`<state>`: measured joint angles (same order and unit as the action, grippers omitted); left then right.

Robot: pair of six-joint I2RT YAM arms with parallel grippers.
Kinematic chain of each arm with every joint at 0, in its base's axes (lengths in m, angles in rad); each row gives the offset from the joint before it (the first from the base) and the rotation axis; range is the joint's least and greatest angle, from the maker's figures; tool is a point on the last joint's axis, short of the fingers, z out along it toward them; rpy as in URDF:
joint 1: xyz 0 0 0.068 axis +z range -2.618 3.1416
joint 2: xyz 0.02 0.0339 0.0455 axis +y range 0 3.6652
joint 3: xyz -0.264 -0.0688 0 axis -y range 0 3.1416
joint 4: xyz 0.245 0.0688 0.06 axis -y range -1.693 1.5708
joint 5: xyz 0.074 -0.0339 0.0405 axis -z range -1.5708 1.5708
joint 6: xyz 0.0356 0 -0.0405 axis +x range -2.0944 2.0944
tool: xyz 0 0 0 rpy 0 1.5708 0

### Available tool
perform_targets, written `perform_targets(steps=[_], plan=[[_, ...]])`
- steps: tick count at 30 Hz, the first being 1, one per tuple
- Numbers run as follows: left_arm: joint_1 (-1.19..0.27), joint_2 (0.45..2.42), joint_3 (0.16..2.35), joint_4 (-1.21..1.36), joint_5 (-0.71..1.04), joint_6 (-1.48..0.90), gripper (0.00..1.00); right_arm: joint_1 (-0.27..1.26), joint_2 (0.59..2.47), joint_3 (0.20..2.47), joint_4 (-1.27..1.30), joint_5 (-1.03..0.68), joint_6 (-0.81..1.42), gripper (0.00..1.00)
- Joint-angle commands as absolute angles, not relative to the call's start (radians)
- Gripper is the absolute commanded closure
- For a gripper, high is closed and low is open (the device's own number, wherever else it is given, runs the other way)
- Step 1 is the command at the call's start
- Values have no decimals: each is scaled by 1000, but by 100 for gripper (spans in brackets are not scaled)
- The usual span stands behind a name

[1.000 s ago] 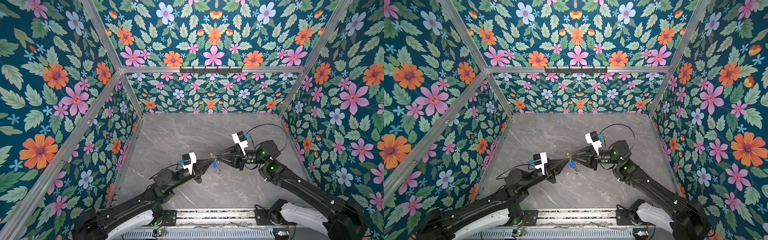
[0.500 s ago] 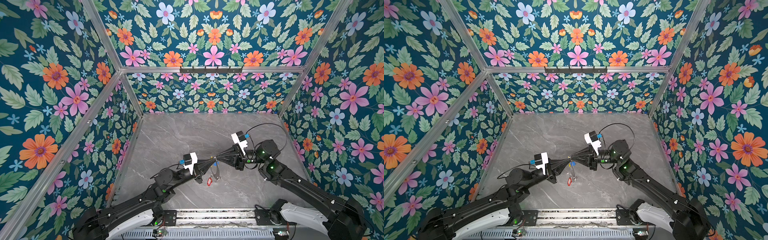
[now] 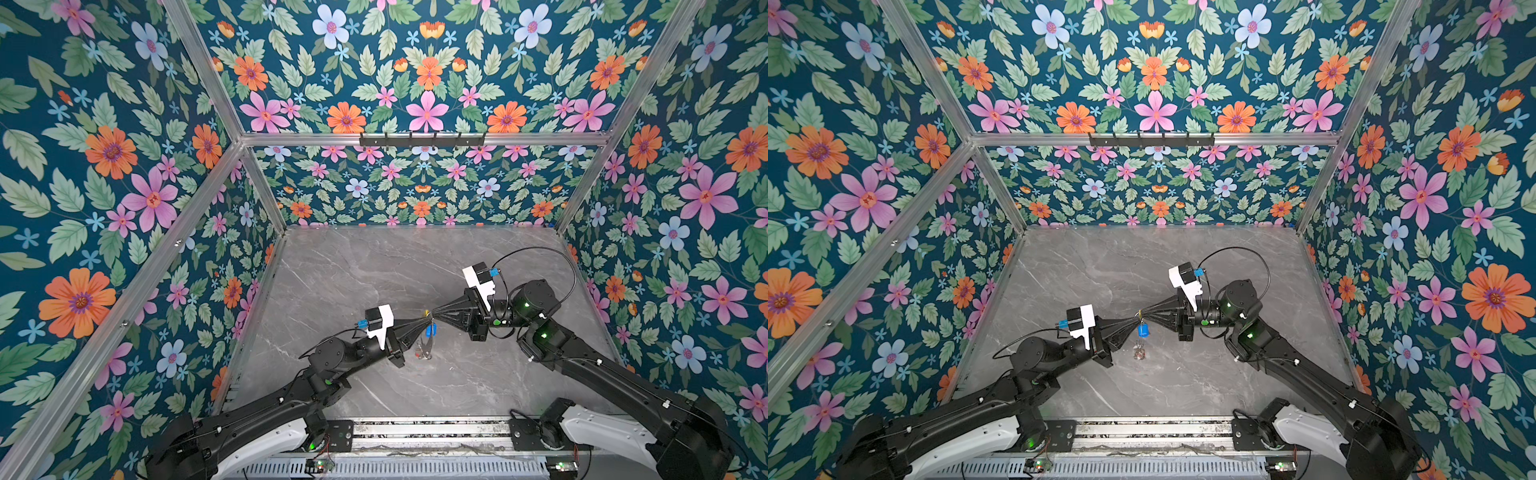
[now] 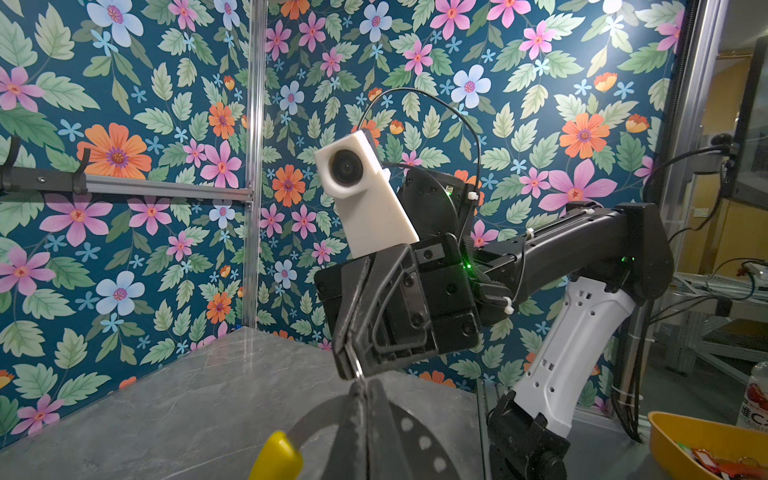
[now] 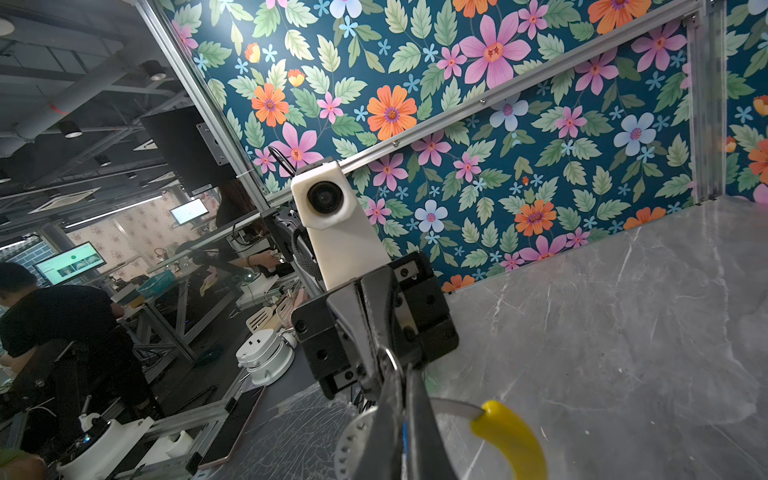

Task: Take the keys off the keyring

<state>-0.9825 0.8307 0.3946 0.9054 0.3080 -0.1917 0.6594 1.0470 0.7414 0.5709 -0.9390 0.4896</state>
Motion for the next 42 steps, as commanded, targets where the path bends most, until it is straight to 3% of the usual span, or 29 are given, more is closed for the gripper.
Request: perform_targets(steps=[1,7,14,22,30,42], plan=[[-979,804,416,852,247,-182,78,662,1001,772,404,-920,413,100],[-947,780,461,725,320,-184,63,663,922,864,-16,-791,237,100],[-832,882,559,709,664,-307,57,664,921,975,-289,-707,101,100],[-780,977,624,719,819,-428,63,665,922,1034,-399,-680,39,100],[-780,1028,671,665,841,-416,65,666,922,1055,-391,-696,37,100],[-779,1050,675,693,896,-419,77,674,943,1079,-366,-707,44,100]])
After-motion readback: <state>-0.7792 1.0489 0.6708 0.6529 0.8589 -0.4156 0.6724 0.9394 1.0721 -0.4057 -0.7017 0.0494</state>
